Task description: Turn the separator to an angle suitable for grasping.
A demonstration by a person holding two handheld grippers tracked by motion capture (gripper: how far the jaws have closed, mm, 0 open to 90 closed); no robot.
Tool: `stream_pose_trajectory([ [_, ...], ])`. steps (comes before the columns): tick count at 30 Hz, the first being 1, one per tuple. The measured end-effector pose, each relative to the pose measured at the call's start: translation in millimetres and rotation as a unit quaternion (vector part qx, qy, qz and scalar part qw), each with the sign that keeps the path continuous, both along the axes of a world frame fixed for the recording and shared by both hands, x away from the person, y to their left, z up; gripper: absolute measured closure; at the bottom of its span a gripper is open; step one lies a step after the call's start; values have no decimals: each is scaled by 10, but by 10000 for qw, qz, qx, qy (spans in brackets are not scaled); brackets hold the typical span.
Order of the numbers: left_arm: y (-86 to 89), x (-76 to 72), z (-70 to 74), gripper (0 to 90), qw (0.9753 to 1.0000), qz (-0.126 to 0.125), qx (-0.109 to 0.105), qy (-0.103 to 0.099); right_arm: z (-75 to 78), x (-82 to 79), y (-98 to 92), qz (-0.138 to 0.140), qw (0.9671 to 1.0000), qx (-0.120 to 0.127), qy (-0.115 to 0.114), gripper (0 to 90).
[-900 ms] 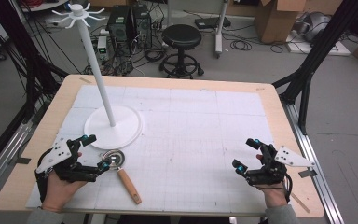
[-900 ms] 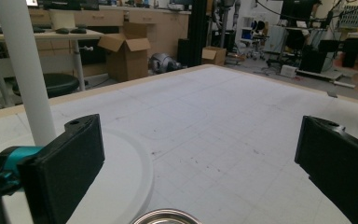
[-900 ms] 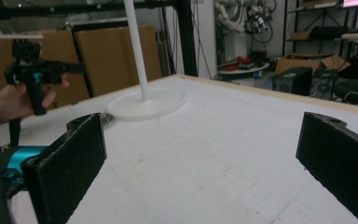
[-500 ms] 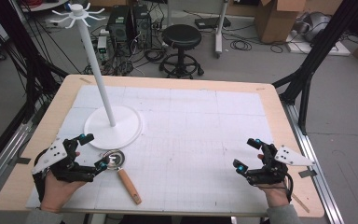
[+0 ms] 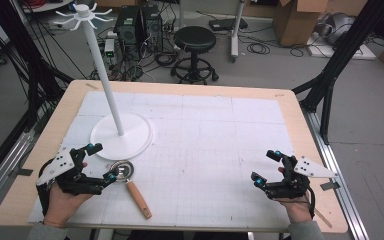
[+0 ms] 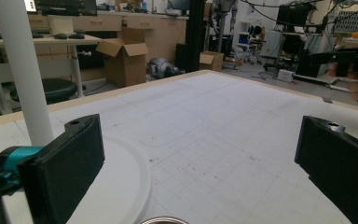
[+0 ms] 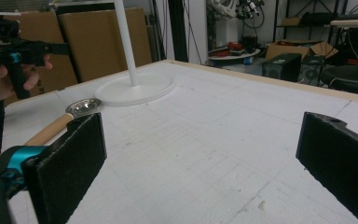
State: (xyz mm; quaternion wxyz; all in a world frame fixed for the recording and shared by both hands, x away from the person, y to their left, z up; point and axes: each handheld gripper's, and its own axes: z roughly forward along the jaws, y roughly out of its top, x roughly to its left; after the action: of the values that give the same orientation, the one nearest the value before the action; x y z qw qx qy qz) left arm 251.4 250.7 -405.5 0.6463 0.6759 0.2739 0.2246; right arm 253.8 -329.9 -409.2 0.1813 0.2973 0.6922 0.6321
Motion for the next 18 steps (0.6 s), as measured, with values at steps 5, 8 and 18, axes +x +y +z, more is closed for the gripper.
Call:
stream_pose_trajectory([
  [5, -12, -10, -2, 18, 10000, 8, 32, -1, 10, 0, 15, 41, 10000, 13, -46, 6],
  [8, -31, -10, -8, 18, 10000, 6, 69, 17, 3, 0, 28, 82, 10000, 12, -48, 6],
  [18, -1, -78, 17, 374, 9994, -271, 235, 34, -23, 44, 92, 170, 9998, -34, 16, 6],
])
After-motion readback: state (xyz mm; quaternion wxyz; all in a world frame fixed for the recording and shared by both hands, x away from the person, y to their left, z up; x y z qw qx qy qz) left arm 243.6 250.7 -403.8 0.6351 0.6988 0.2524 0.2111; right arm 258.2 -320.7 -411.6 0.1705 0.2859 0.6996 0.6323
